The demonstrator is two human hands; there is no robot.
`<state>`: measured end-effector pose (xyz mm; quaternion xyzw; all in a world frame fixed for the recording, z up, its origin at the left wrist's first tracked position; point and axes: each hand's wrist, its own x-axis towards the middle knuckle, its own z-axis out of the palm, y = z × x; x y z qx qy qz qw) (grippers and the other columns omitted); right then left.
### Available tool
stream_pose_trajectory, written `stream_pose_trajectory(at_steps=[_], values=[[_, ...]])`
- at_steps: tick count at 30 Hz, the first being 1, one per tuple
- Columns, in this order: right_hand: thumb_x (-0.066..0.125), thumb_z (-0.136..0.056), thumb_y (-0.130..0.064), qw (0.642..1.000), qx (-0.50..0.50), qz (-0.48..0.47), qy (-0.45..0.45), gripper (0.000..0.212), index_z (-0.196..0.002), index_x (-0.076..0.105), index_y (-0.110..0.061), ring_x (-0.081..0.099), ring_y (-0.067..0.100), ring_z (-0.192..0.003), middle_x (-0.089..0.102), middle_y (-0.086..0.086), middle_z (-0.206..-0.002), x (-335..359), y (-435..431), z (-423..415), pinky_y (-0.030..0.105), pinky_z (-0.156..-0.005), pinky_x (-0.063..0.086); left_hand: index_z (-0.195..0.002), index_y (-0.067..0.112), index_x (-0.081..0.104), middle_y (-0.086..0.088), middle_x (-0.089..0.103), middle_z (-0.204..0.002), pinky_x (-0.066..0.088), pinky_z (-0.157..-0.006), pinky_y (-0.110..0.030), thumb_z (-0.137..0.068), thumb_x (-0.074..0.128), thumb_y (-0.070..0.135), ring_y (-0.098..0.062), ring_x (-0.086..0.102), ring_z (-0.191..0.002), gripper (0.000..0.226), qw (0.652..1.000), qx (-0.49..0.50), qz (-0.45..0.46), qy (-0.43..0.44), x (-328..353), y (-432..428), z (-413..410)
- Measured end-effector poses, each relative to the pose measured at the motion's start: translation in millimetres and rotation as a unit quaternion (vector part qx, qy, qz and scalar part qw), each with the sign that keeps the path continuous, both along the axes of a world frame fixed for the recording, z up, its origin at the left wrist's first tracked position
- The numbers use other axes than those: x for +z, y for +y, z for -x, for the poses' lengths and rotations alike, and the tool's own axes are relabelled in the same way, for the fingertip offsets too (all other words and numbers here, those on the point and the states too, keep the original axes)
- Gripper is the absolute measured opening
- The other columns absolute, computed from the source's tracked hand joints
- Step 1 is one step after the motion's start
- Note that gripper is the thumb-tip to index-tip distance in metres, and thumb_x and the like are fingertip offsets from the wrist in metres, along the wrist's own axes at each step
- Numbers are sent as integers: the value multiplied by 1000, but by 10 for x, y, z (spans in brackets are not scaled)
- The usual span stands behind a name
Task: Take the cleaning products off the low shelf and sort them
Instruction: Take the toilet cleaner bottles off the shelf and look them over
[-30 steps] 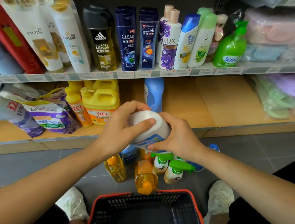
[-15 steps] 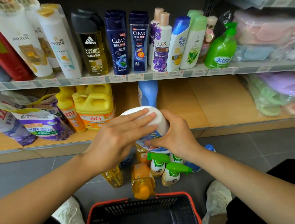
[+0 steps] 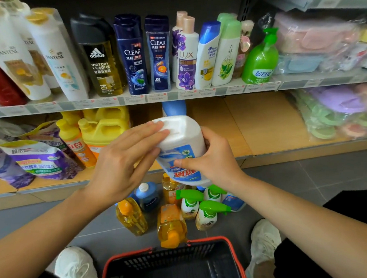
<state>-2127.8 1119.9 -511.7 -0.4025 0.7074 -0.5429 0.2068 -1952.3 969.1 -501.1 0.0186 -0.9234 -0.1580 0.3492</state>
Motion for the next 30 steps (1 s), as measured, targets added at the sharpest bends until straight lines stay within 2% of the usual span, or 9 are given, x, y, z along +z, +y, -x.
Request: stream_pose_trajectory(at_steps=[4, 7, 10, 13, 19, 24, 26, 28, 30], values=[[94, -65, -15, 1000, 13, 8, -15, 63, -120, 64, -13, 73, 11, -97, 75, -1, -107, 22, 12, 37, 37, -78, 63, -145, 12, 52, -7, 46, -154, 51, -104, -46, -100, 61, 16, -17, 46, -141, 45, 997, 11, -79, -5, -71, 22, 5], [93, -66, -14, 999, 23, 13, -30, 59, -118, 64, -14, 73, 10, -96, 75, -2, -104, 25, 10, 70, 31, -75, 62, -148, 13, 48, -2, 40, -158, 58, -92, -26, -97, 65, 13, -3, 51, -133, 54, 985, -2, -175, 15, -115, 47, 6], [92, -67, -14, 998, 24, 22, -55, 55, -115, 64, -20, 74, 12, -96, 76, -4, -104, 27, 6, 106, 30, -74, 62, -157, 22, 30, 8, 46, -153, 57, -81, -16, -92, 70, 11, -5, 66, -114, 77, 951, 8, -310, 11, -193, 64, 30], [91, -67, -13, 993, 7, 39, -110, 55, -114, 64, -19, 74, 19, -97, 76, -2, -106, 18, -5, 149, 43, -78, 63, -155, 33, 31, 21, 55, -141, 58, -77, -18, -91, 72, 11, -7, 68, -106, 79, 928, 21, -363, -79, -377, 46, 22], [88, -67, -13, 967, -23, 92, -237, 58, -119, 61, -14, 73, 30, -102, 75, 9, -113, 6, -30, 185, 55, -82, 60, -133, 47, 46, 40, 55, -123, 51, -97, -19, -88, 75, 38, 9, 54, -121, 54, 893, -4, -357, -275, -858, 86, -11], [85, -76, -8, 941, -72, 109, -313, 60, -127, 55, -12, 73, 32, -102, 73, 11, -116, -68, -86, 180, 63, -84, 57, -140, 28, 50, 20, 62, -131, 50, -101, -23, -89, 78, 28, -4, 58, -123, 58, 806, -80, -485, -328, -1096, 257, -42], [84, -78, -9, 937, -93, 103, -319, 73, -139, 45, -18, 74, 30, -102, 72, 7, -118, -98, -106, 218, 60, -81, 59, -136, 19, 52, 10, 64, -126, 52, -96, -23, -89, 78, 22, -8, 61, -118, 54, 808, -68, -494, -313, -1113, 305, -42], [84, -79, -9, 934, -113, 87, -329, 96, -151, 27, -39, 74, 25, -101, 71, -1, -121, -139, -110, 288, 54, -77, 61, -126, 13, 57, 1, 66, -115, 54, -90, -27, -89, 77, 21, -11, 64, -106, 43, 828, -36, -469, -306, -1104, 351, -43], [85, -78, -10, 937, -131, 55, -320, 101, -150, 24, -48, 74, 22, -100, 70, -4, -121, -196, -89, 349, 50, -72, 62, -116, 10, 62, -2, 67, -103, 53, -82, -27, -87, 79, 22, -8, 63, -92, 35, 856, 6, -432, -284, -1060, 361, -70]])
